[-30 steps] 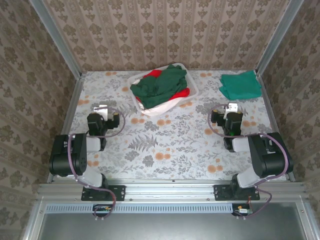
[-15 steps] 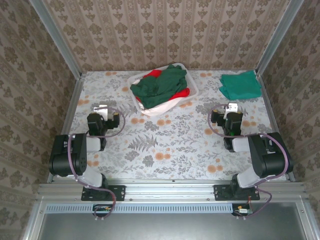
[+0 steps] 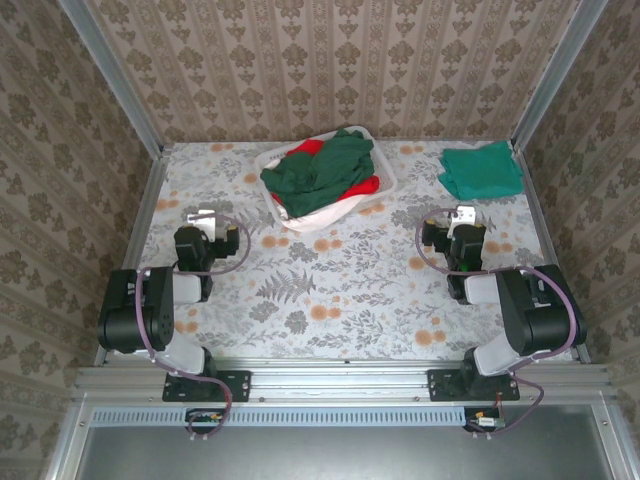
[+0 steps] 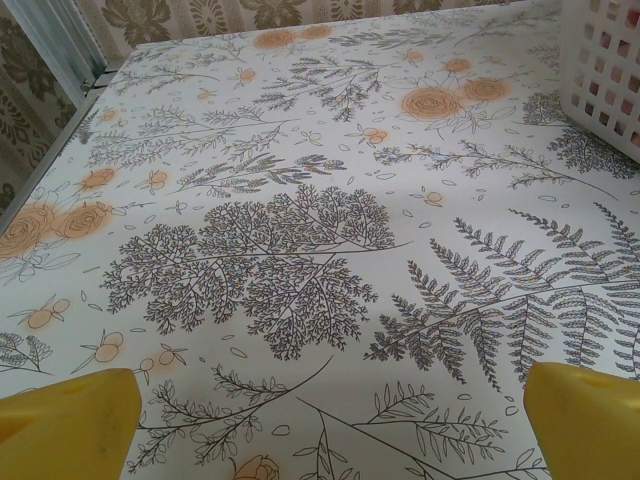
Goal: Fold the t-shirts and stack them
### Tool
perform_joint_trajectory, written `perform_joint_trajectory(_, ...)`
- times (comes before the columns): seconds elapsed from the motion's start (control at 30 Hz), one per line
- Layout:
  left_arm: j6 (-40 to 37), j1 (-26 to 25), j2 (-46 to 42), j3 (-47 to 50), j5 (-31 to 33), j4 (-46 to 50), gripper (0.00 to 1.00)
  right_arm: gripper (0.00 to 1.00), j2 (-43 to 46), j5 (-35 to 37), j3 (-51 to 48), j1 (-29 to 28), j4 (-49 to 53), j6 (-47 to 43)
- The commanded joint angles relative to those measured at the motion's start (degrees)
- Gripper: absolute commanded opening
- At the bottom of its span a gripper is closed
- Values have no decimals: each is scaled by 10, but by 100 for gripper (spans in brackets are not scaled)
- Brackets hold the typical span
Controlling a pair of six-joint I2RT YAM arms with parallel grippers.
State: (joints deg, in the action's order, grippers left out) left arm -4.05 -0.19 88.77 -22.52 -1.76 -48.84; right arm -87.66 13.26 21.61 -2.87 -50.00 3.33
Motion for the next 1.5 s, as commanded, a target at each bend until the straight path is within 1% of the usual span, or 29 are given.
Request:
perform_joint_trajectory(0.0,9,1,-5,-6,-5,-6,100,100,0,-8,7,1,-9,-1)
perform_joint_trajectory(0.03,8,1,-7,-5,-2,-10,100,100,1,-2,6,-1,-13,-2)
perform_joint_trajectory(0.07,12,-1,-21,-9,18,5,100,100,7,35,7,-10,-12,1)
perform_joint_trajectory(0.1,12,-11,-52,-18,52,43,100,100,21,42,2,-14,-2,2)
perform_joint_trajectory(0.13,15,-23,-85,-31,92,95,100,100,25,31,-7,-14,-21,-6)
perform_joint_trajectory(0.17,31,-38,-128,-59,138,183,100,100,35,42,-14,-24,-28,-16)
perform_joint_trajectory(0.2,55,-46,-167,-100,159,287,100,100,63,98,-11,-45,2,-21)
perform_joint_trajectory(0.23,84,-46,-198,-132,155,353,100,100,104,140,2,-59,54,-20)
perform_joint_trajectory(0.27,120,-46,-228,-166,139,426,100,100,155,147,27,-64,145,-10)
perform_joint_trajectory(0.3,158,-45,-253,-199,122,499,100,100,209,127,54,-62,219,14)
perform_joint_trajectory(0.37,211,-44,-294,-241,101,587,100,100,292,77,100,-60,322,71)
perform_joint_trajectory(0.43,260,-38,-334,-230,83,604,100,100,356,36,130,-57,417,189)
perform_joint_trajectory(0.47,265,-31,-348,-218,45,587,100,100,376,23,129,-55,438,242)
perform_joint_trajectory(0.5,253,-28,-357,-205,-2,552,100,100,393,-4,117,-47,432,279)
perform_joint_trajectory(0.53,247,-32,-358,-200,-24,532,100,100,406,-60,101,-37,416,287)
perform_joint_trajectory(0.6,239,-48,-330,-220,-42,542,100,100,411,-205,83,-33,377,272)
perform_joint_trajectory(0.63,226,-59,-307,-237,-47,550,100,100,408,-244,84,-39,381,270)
perform_joint_trajectory(0.67,208,-76,-275,-260,-48,563,100,100,399,-250,94,-51,414,281)
perform_joint_trajectory(0.7,185,-91,-240,-289,-53,583,100,100,383,-240,110,-69,457,288)
perform_joint_trajectory(0.77,149,-116,-174,-353,-40,630,100,100,358,-218,135,-111,514,276)
perform_joint_trajectory(0.83,115,-136,-112,-413,-28,667,100,100,338,-174,147,-154,556,273)
perform_joint_trajectory(1.0,20,-161,50,-541,-61,683,100,100,315,-141,145,-212,576,282)
perform_joint_trajectory(1.1,9,-167,145,-642,-18,749,100,100,306,-108,136,-239,571,297)
perform_joint_trajectory(1.13,3,-168,168,-667,-18,757,100,100,299,-99,131,-245,561,303)
perform_joint_trajectory(1.23,-13,-176,253,-759,-50,789,100,100,253,-81,136,-247,535,322)
perform_joint_trajectory(1.33,-26,-190,338,-859,-44,859,100,100,192,-95,168,-247,514,334)
perform_joint_trajectory(1.37,-26,-193,359,-885,-54,886,99,100,171,-98,178,-247,502,340)
perform_joint_trajectory(1.4,-27,-197,370,-896,-64,908,99,100,150,-99,186,-247,486,347)
perform_joint_trajectory(1.47,-25,-208,358,-861,-60,898,99,100,110,-95,203,-246,457,360)
